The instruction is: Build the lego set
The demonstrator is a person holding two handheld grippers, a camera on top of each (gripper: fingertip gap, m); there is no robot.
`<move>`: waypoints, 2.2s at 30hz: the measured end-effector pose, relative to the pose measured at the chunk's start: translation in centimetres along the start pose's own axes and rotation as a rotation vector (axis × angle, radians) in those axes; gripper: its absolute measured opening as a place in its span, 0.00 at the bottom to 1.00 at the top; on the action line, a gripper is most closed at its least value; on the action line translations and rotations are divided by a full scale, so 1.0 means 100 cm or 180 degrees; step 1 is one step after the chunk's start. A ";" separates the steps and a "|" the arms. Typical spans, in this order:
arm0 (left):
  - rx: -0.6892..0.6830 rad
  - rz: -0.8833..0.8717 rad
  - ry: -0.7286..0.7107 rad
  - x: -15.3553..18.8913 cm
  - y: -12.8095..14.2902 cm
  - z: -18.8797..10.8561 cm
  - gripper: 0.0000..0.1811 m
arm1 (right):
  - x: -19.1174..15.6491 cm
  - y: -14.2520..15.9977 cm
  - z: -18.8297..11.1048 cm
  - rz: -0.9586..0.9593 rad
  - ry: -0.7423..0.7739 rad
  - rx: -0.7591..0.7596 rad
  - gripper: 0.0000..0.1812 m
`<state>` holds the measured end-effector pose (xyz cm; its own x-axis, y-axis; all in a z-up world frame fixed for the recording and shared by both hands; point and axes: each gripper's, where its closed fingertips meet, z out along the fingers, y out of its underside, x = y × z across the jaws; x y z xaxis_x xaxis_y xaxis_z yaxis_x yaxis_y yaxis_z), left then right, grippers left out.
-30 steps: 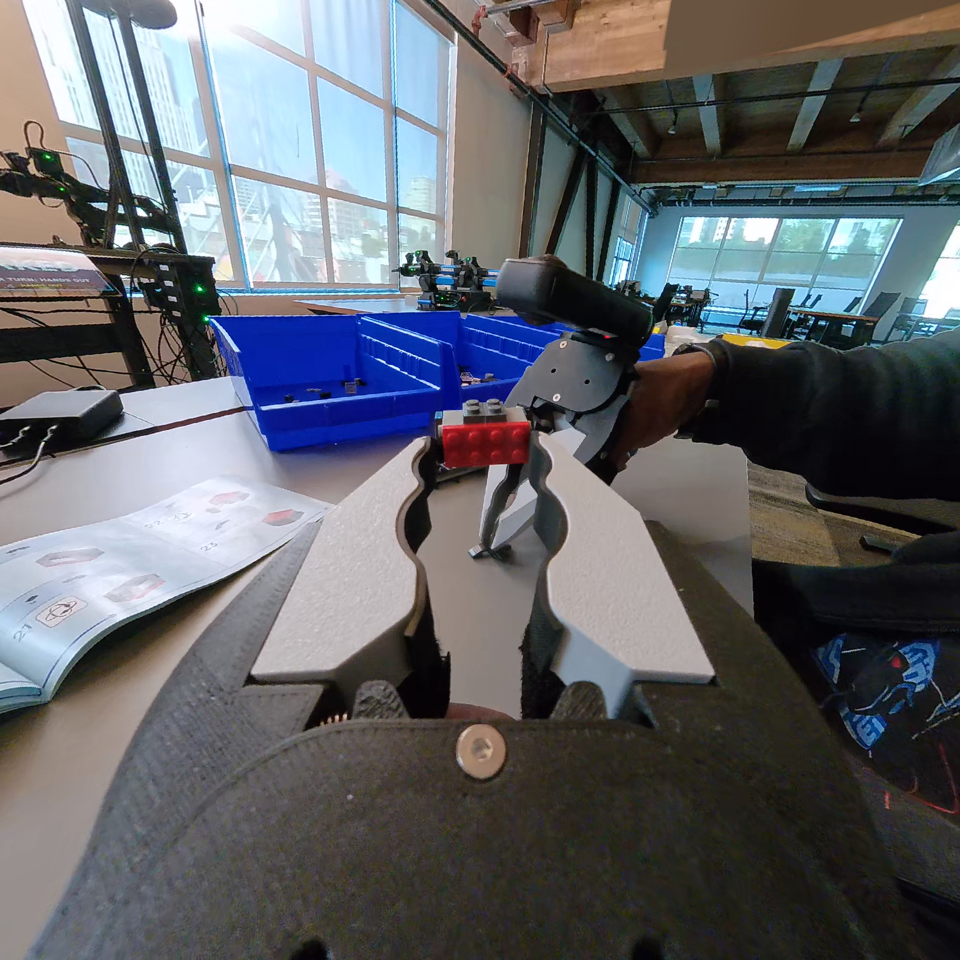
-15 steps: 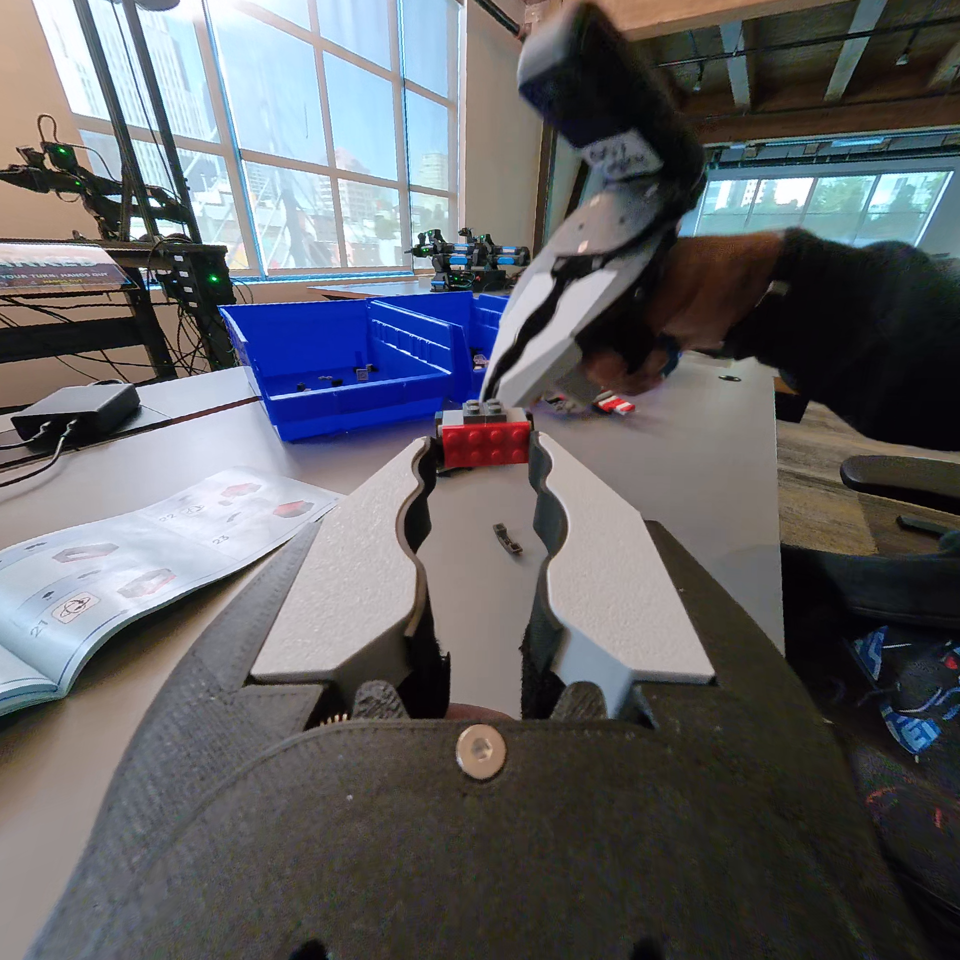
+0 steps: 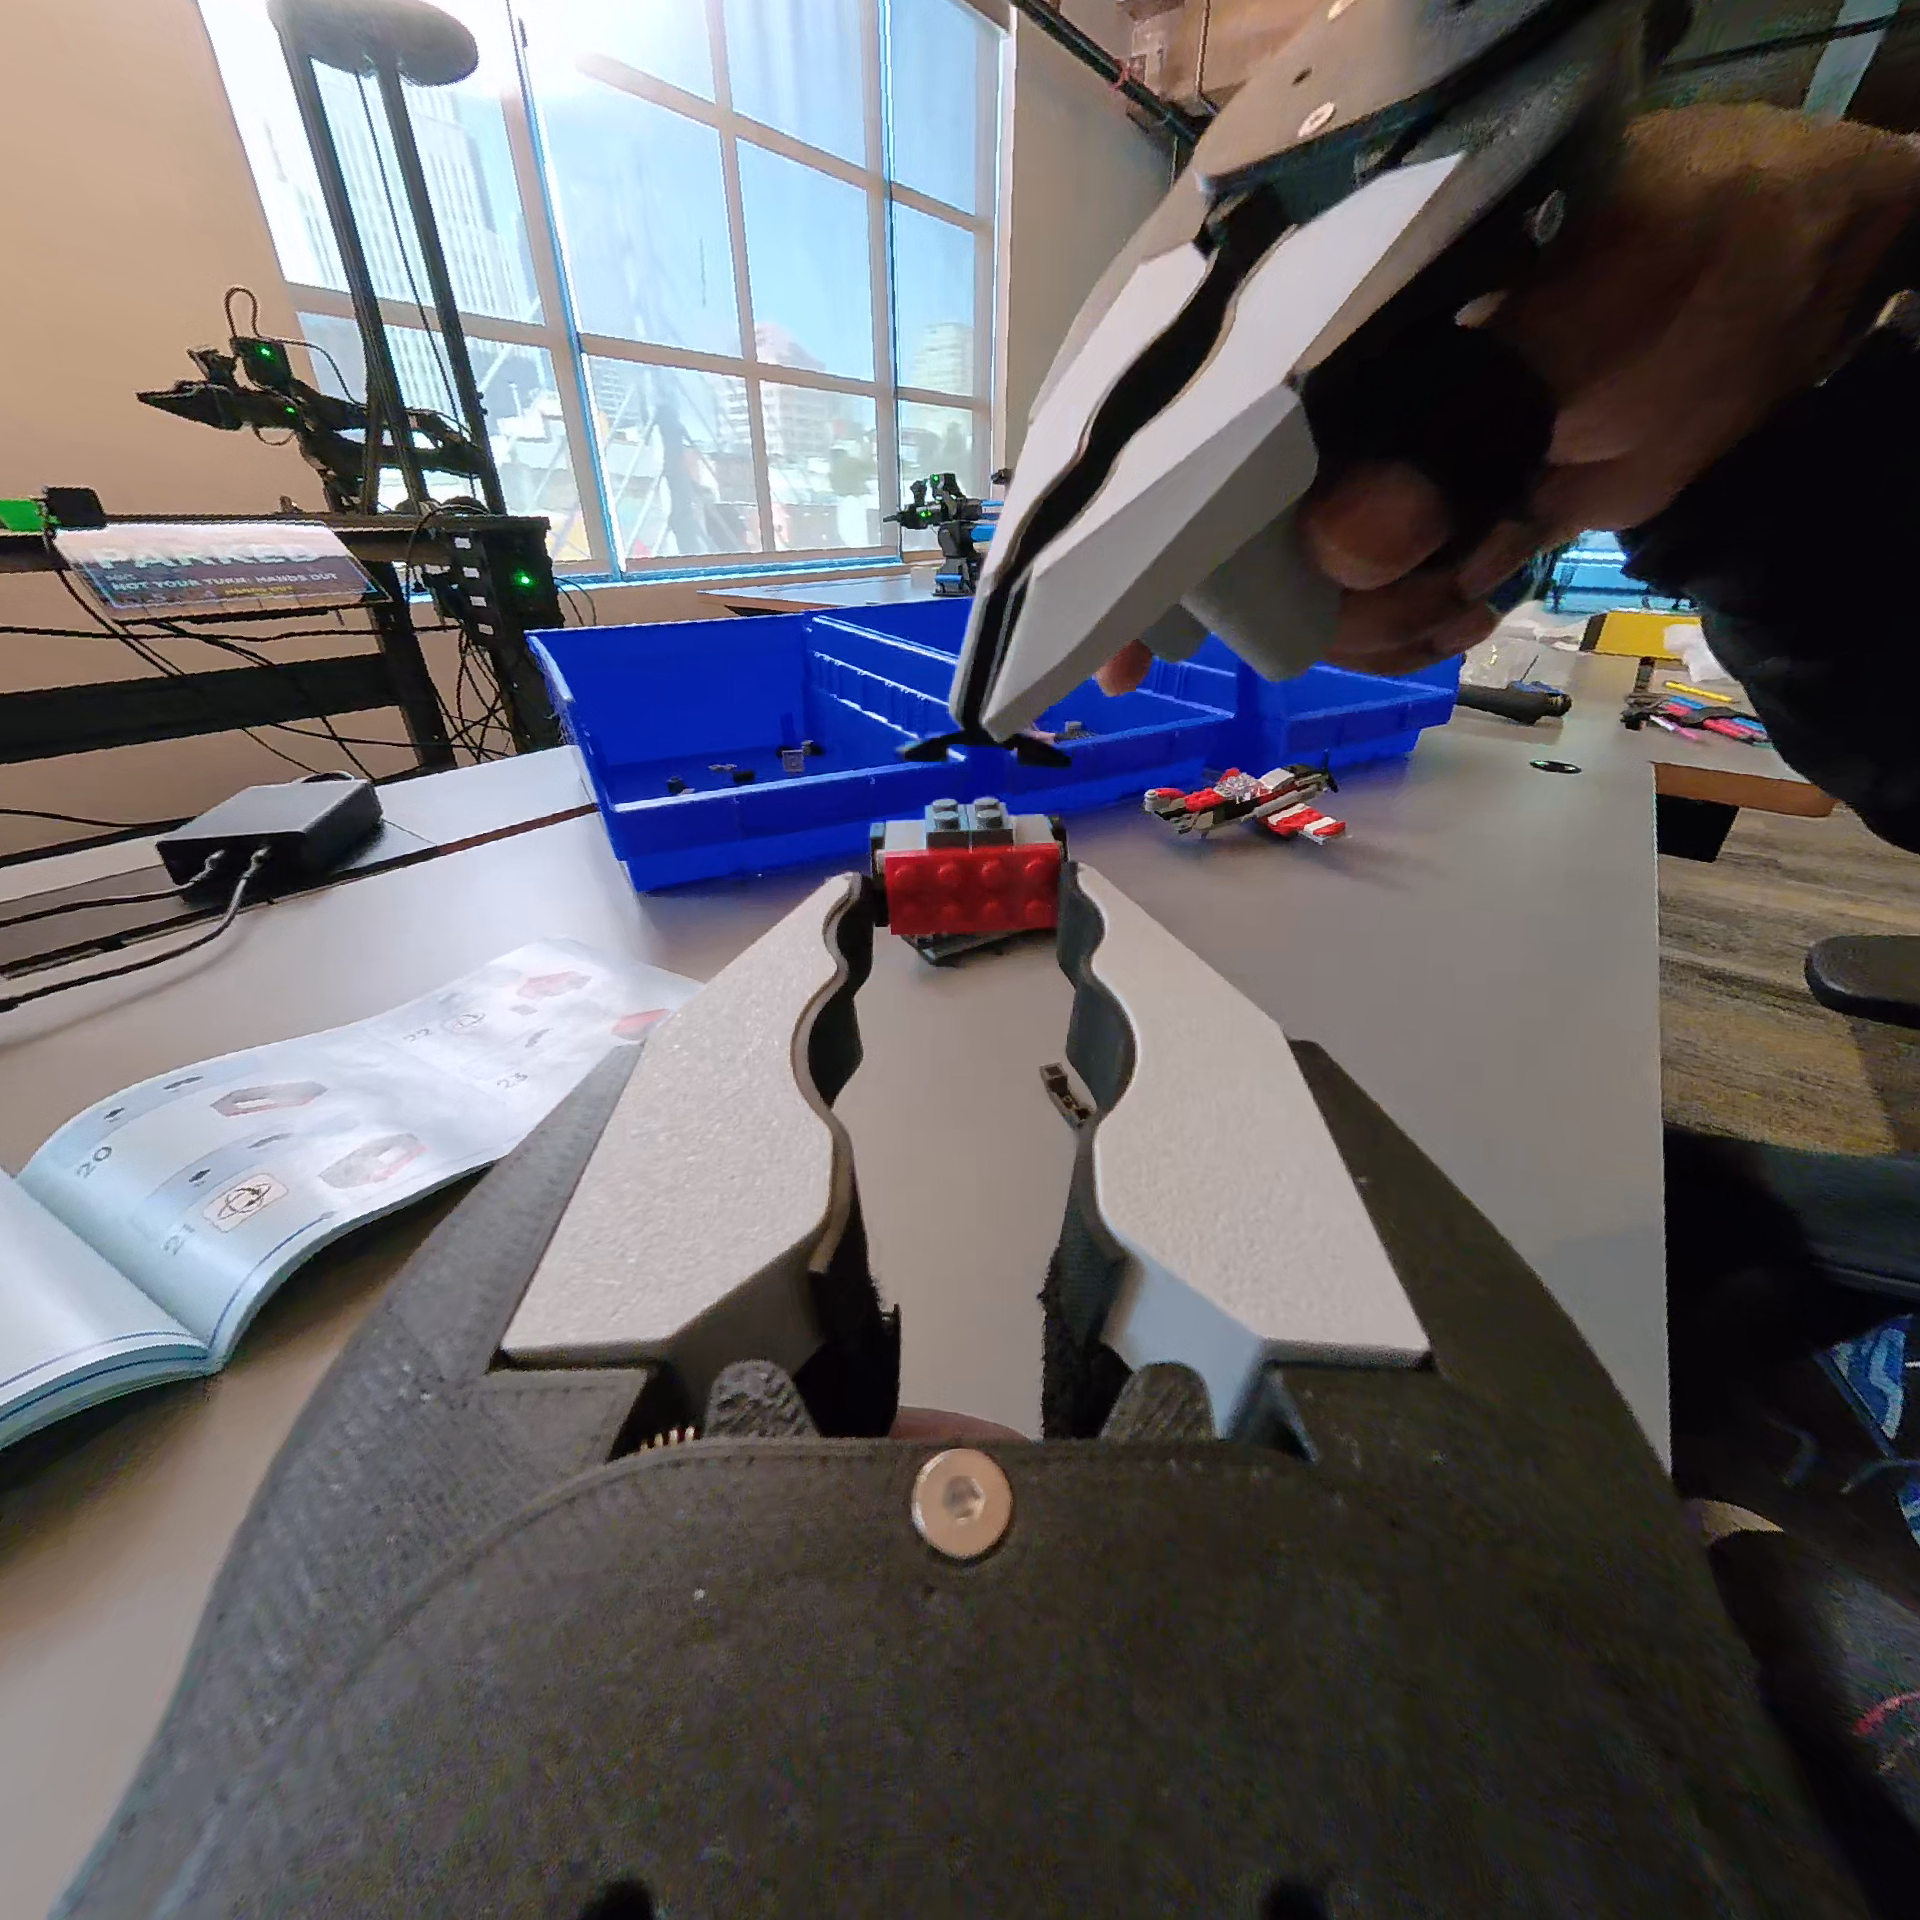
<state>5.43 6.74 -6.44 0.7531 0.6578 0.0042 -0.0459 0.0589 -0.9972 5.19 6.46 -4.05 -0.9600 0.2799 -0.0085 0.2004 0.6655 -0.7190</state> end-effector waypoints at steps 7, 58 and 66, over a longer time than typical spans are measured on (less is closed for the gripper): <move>0.0025 0.0007 -0.0035 -0.002 -0.002 0.000 0.20 | 0.001 0.000 0.005 0.0097 0.0050 -0.0026 0.04; 0.0316 0.0152 0.0156 0.014 -0.021 -0.005 0.19 | 0.009 0.006 -0.007 0.1896 -0.1415 0.0779 0.31; 0.0291 0.0264 0.0276 0.025 -0.019 -0.001 0.20 | 0.001 0.011 -0.004 0.2028 -0.1678 0.0738 0.31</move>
<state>7.46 8.24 -4.58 0.7980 0.5962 -0.0883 -0.1669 0.0777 -0.9829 5.37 7.48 -4.59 -0.6549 0.1558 -0.7395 0.7423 0.3163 -0.5907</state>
